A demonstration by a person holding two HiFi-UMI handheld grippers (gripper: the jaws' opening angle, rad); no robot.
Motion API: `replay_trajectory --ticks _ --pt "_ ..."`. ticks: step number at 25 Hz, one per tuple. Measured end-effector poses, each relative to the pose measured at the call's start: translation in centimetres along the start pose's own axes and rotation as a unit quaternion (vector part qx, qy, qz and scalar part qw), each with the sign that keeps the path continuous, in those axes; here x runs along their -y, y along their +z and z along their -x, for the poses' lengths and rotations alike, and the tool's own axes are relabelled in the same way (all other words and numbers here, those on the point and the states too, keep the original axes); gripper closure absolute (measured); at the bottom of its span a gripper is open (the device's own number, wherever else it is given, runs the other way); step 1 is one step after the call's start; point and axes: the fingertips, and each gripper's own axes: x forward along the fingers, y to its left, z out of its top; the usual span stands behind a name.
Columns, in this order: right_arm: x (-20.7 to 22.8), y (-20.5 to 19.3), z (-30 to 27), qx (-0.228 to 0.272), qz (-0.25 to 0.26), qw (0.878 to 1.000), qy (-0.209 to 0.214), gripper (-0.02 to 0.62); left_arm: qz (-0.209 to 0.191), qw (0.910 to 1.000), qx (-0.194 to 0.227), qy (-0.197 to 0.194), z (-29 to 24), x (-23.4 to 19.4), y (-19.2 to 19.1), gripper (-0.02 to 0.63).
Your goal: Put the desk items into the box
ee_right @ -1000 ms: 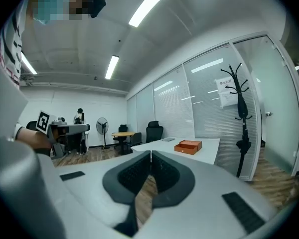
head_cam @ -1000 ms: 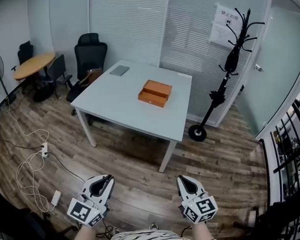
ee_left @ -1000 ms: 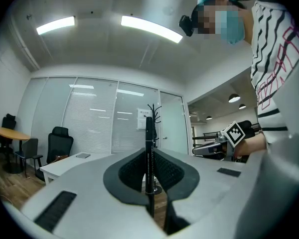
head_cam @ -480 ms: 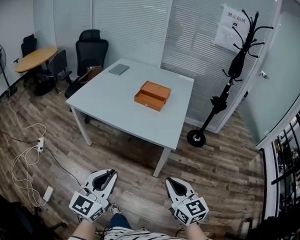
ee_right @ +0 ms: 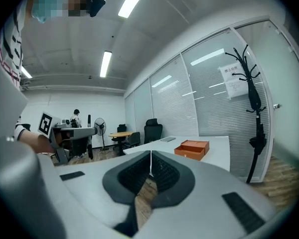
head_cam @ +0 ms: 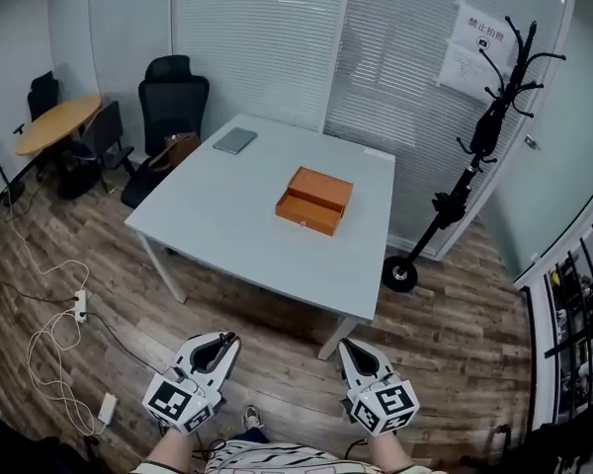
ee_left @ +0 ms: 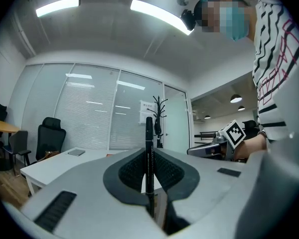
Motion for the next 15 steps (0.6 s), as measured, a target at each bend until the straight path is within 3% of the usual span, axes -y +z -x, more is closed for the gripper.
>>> replay_trajectory --ticks 5,15 --pt "-0.4 1.6 -5.3 0.007 0.001 1.0 -0.024 0.569 -0.002 0.9997 0.0 -0.025 -2.0 -5.9 0.5 0.56" --pt "1.1 1.7 -11.3 -0.004 -0.009 0.999 -0.052 0.569 0.021 0.9986 -0.002 -0.048 -6.1 -11.5 -1.1 0.56"
